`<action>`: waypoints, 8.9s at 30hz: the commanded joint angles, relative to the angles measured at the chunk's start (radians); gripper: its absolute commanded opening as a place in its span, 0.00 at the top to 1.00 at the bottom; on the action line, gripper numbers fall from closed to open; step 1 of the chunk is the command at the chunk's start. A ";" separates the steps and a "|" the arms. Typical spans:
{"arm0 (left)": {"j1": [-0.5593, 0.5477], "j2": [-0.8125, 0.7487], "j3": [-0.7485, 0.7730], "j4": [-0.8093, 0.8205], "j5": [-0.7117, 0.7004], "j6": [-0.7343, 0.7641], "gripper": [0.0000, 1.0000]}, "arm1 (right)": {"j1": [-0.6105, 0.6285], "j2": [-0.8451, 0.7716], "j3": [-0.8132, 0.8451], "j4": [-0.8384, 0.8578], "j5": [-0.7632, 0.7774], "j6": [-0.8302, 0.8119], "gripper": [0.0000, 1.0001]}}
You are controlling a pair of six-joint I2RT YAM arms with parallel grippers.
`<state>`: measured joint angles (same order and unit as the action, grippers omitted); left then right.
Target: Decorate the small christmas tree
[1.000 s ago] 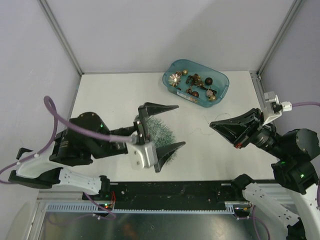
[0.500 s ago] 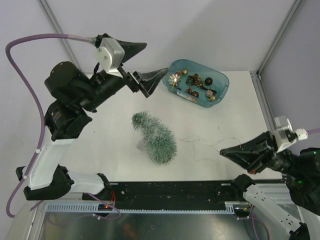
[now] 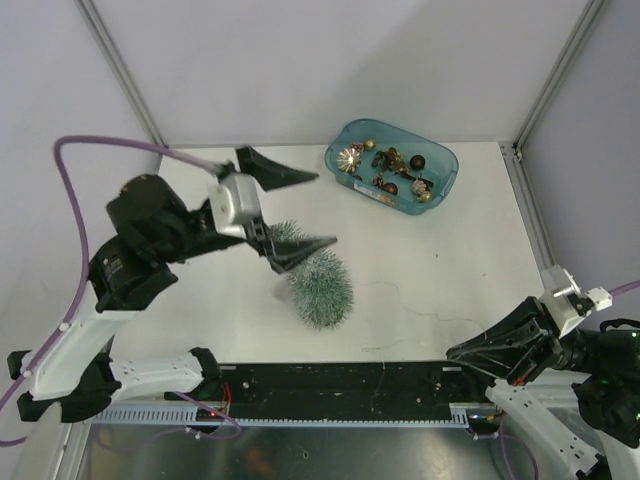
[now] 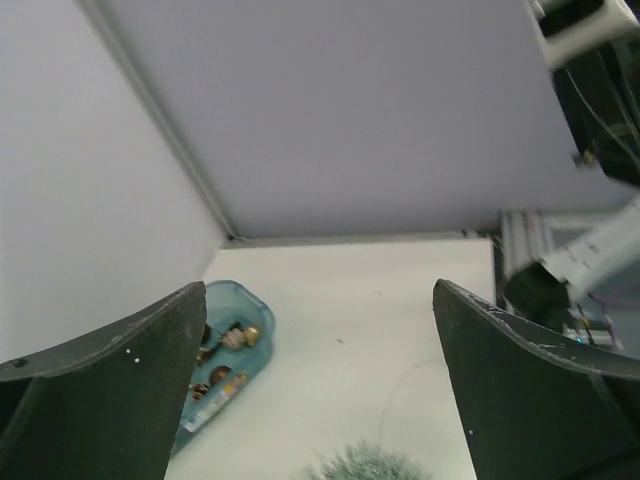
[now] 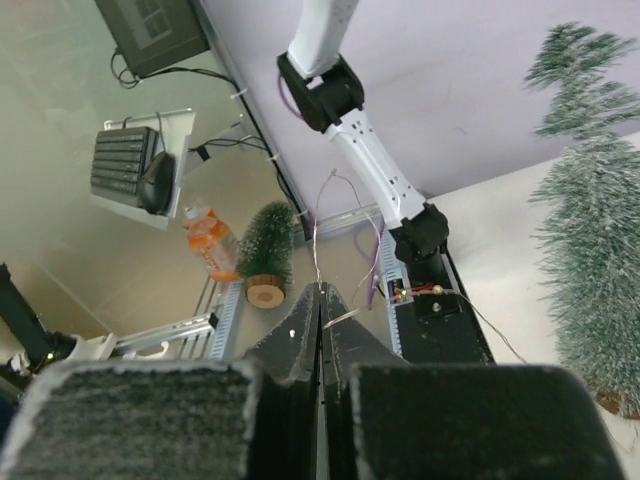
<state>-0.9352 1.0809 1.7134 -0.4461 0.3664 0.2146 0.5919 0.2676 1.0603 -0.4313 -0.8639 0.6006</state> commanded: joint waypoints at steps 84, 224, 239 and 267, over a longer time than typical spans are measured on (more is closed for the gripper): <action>-0.356 -0.239 -0.880 0.327 -0.169 0.064 0.00 | 0.073 0.076 -0.146 0.588 -0.139 0.325 1.00; -0.454 -0.195 -1.232 0.680 0.155 0.290 0.99 | 0.475 0.134 -0.019 0.324 0.117 -0.163 1.00; -0.344 -0.551 -1.368 0.372 0.099 0.428 1.00 | 0.471 0.403 0.134 0.420 0.050 -0.190 1.00; -0.303 -0.914 -1.363 0.334 -0.357 0.235 1.00 | 0.064 0.818 0.393 1.250 -0.197 0.453 1.00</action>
<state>-1.2606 0.1303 0.3603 0.0082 0.1028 0.5388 0.7040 1.1133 1.3270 0.5343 -1.1213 0.9485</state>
